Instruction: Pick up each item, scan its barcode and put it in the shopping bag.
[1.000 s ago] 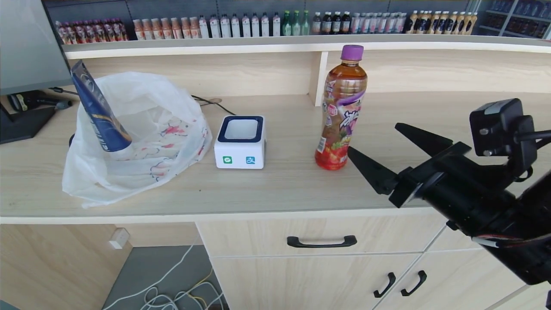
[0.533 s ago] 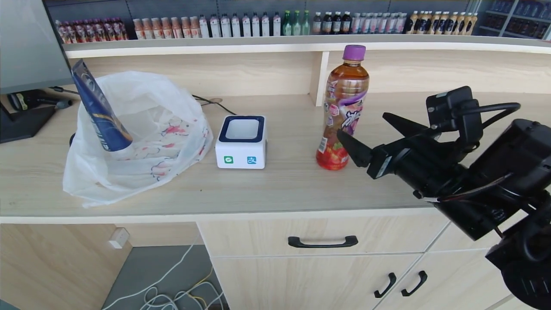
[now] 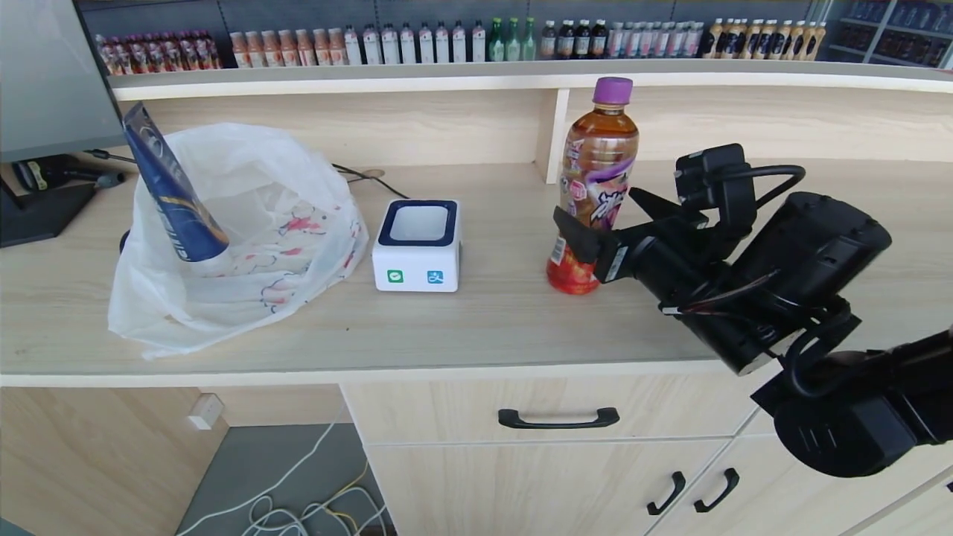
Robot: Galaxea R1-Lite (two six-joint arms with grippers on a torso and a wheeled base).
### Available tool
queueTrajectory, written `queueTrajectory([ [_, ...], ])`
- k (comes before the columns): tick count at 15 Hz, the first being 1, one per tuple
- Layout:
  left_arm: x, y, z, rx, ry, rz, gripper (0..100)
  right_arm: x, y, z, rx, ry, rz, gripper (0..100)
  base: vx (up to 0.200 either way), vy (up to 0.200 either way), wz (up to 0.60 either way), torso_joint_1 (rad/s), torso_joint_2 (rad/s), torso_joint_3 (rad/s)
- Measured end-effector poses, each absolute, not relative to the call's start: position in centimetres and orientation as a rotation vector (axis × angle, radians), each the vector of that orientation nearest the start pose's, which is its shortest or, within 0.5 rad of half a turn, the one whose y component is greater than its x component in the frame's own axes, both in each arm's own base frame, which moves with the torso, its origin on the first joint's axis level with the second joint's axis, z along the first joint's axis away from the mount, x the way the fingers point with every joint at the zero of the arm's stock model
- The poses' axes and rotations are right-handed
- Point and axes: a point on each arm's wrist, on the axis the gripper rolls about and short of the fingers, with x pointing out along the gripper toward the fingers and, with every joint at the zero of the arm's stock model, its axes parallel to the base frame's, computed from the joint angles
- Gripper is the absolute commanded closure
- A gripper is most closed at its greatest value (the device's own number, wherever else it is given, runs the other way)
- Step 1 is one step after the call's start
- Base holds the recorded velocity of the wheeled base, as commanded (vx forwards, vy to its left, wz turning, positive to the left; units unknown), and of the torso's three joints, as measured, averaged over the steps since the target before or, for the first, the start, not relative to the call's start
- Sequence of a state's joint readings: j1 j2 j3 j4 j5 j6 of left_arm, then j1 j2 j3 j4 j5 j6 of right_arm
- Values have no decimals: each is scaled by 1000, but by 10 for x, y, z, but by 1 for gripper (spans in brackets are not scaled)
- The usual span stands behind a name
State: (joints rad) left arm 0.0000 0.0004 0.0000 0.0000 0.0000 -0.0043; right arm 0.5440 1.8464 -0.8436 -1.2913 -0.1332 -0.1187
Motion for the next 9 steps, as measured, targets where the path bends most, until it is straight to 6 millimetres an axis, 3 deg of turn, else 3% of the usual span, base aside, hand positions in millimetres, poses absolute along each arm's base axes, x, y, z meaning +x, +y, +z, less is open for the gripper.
queueTrajectory([
  [9, -23, 0, 75, -4, 0, 0, 100, 316, 186, 206, -13, -314, 384, 0, 0, 0, 0, 0, 0, 0],
])
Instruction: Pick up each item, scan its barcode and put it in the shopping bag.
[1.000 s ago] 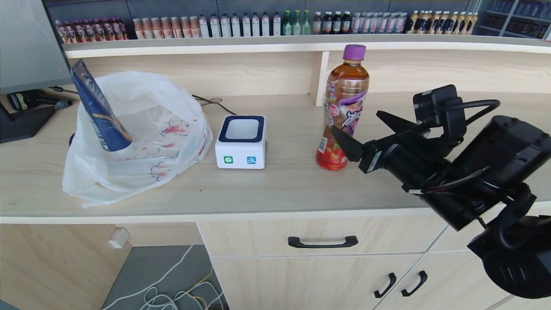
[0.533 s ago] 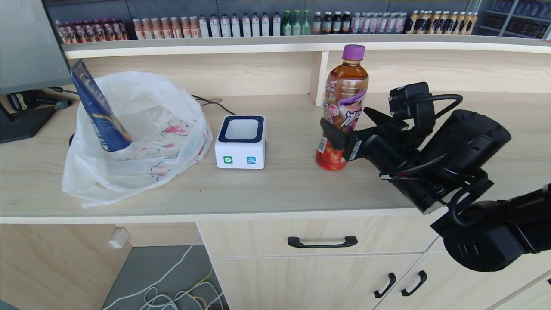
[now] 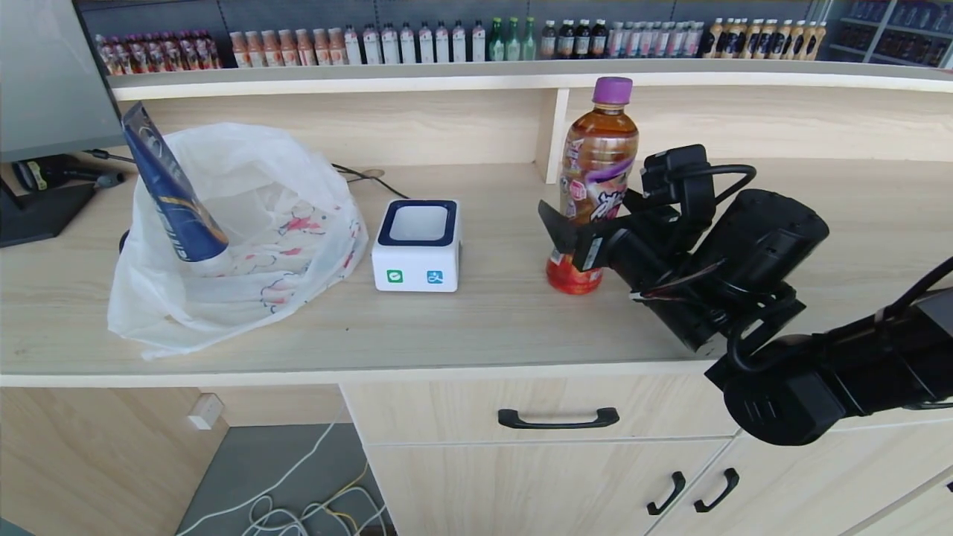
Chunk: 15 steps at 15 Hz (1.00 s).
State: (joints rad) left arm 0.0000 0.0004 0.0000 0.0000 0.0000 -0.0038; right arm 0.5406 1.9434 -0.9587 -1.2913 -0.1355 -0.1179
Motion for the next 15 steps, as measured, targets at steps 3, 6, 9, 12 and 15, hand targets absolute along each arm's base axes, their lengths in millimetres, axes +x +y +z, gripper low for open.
queueTrajectory([
  [3, -23, 0, 75, -4, 0, 0, 100, 317, 187, 206, -12, -316, 384, 0, 0, 0, 0, 0, 0, 0],
  [6, -23, 0, 75, -4, 0, 0, 100, 317, 187, 206, -12, -316, 385, 100, 0, 0, 0, 0, 0, 0],
  [9, -23, 0, 75, -4, 0, -1, 100, 316, 186, 206, 5, -315, 385, 100, 0, 0, 0, 0, 0, 0],
  [12, -23, 0, 75, -4, 1, -1, 100, 314, 186, 207, 15, -311, 391, 100, 0, 0, 0, 0, 0, 0],
  [15, -23, 0, 75, -4, 0, 0, 100, 311, 184, 209, 18, -317, 390, 100, 0, 0, 0, 0, 0, 0],
])
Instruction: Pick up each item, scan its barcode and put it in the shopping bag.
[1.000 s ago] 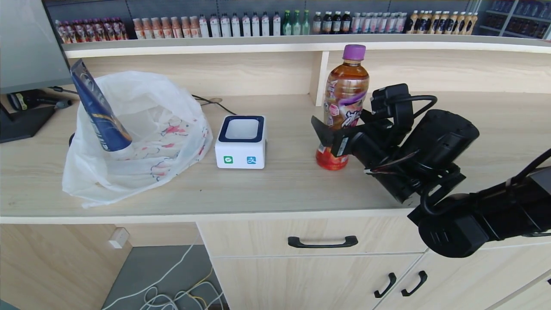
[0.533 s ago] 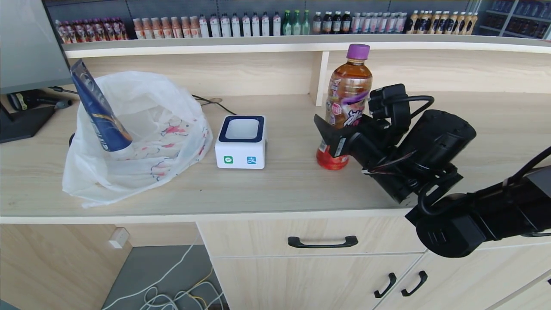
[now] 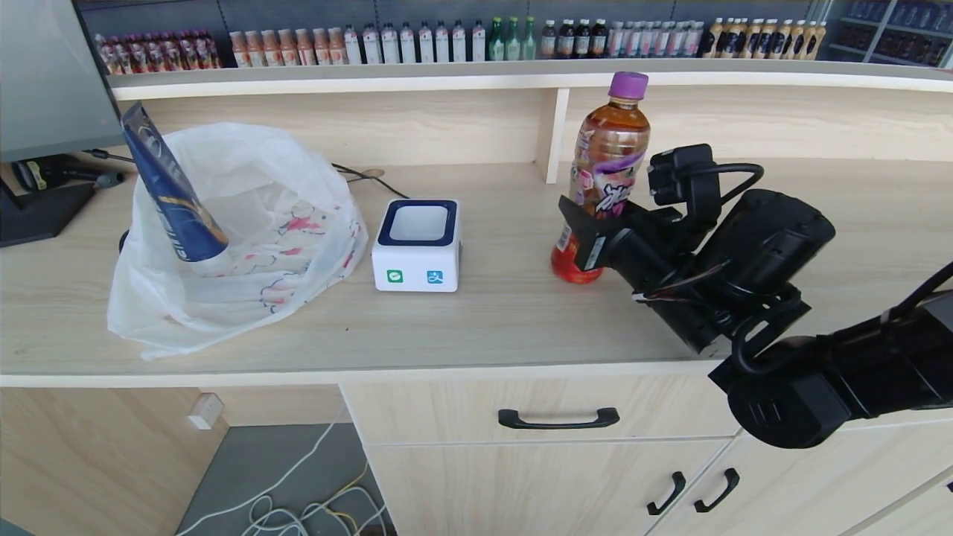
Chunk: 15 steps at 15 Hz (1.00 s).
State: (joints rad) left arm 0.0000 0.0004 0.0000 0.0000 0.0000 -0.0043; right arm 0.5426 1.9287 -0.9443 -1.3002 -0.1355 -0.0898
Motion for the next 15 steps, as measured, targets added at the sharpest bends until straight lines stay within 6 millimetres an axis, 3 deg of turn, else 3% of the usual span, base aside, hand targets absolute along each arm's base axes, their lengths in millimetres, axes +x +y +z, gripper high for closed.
queueTrajectory([
  [8, -23, 0, 75, -4, 0, 0, 100, 296, 175, 226, 41, -356, 390, 100, 0, 0, 0, 0, 0, 0],
  [15, -23, 0, 75, -4, 0, 0, 100, 261, 155, 245, 75, -387, 396, 100, 0, 0, 0, 0, 0, 0],
])
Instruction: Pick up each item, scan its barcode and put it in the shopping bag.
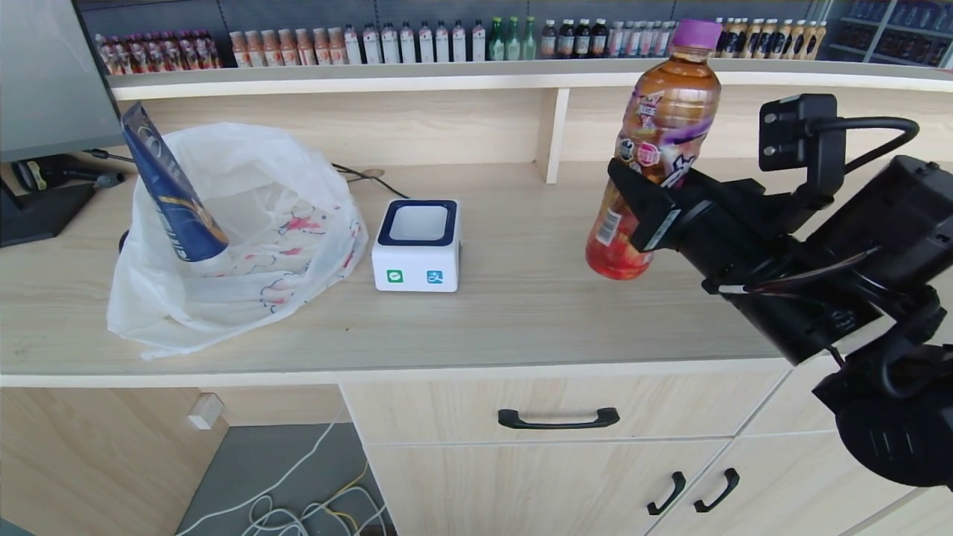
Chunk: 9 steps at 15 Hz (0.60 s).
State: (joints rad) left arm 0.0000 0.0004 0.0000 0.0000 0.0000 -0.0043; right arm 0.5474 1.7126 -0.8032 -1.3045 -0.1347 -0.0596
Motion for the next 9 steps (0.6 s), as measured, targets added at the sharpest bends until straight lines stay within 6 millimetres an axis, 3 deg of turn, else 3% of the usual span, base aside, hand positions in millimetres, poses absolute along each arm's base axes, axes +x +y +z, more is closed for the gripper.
queueTrajectory([
  [9, -23, 0, 75, -4, 0, 0, 100, 196, 116, 246, 79, -385, 398, 100, 0, 0, 0, 0, 0, 0],
])
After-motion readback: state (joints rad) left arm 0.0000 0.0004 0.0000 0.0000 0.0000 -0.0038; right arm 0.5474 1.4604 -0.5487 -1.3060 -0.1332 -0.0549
